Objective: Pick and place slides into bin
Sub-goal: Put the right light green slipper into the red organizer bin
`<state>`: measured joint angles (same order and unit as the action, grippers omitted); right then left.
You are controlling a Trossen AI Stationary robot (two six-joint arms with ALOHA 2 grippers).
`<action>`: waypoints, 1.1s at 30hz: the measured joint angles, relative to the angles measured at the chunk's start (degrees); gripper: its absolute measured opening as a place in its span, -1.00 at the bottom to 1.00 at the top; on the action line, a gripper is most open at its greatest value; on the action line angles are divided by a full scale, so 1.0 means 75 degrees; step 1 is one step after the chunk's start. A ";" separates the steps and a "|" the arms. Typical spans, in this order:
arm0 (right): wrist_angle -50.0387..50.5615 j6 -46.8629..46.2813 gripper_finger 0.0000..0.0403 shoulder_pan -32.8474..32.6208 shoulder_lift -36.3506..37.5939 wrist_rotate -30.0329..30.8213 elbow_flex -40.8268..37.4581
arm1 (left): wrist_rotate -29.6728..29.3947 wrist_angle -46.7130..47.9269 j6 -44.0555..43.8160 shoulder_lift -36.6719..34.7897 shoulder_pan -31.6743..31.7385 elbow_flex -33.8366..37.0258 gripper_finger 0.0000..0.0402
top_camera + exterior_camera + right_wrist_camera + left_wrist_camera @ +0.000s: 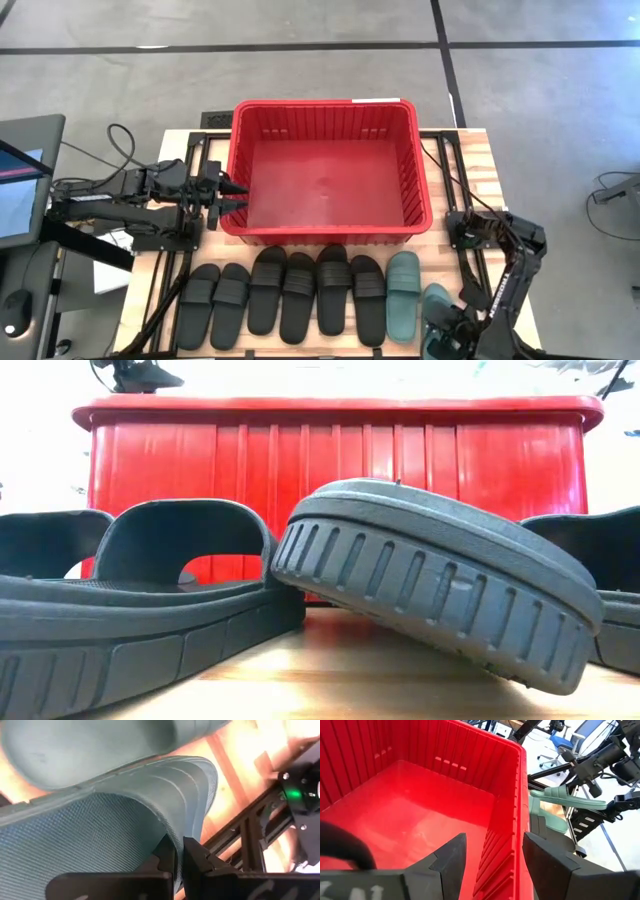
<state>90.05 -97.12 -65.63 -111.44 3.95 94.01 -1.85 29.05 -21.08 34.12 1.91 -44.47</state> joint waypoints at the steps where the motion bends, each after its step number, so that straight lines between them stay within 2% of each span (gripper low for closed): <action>1: 0.0002 -0.0006 -0.99 0.0003 0.0000 0.0089 0.0102 | -0.0002 -0.0005 0.0000 0.0000 -0.0002 0.0000 -0.09; 10: 0.0001 0.0015 -0.99 0.0096 0.0000 0.0892 0.1183 | -0.0006 -0.0026 -0.0003 -0.0002 -0.0002 0.0000 -0.09; 15: -0.0004 0.0419 -1.00 0.0280 0.0000 0.1182 0.1835 | -0.0012 -0.0046 -0.0006 -0.0001 -0.0001 0.0000 -0.09; 24: -0.0006 0.1969 -1.00 0.1078 0.0000 0.2193 0.2794 | -0.0012 -0.0068 -0.0009 0.0000 -0.0002 0.0000 -0.09; 33: 0.0004 0.4166 -1.00 0.2053 0.0000 0.2641 0.3610 | 0.0045 -0.0087 -0.0165 -0.0002 0.0001 0.0000 -0.09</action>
<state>90.07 -65.87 -50.24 -111.44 23.75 121.09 -1.51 28.40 -22.32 34.11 1.91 -44.47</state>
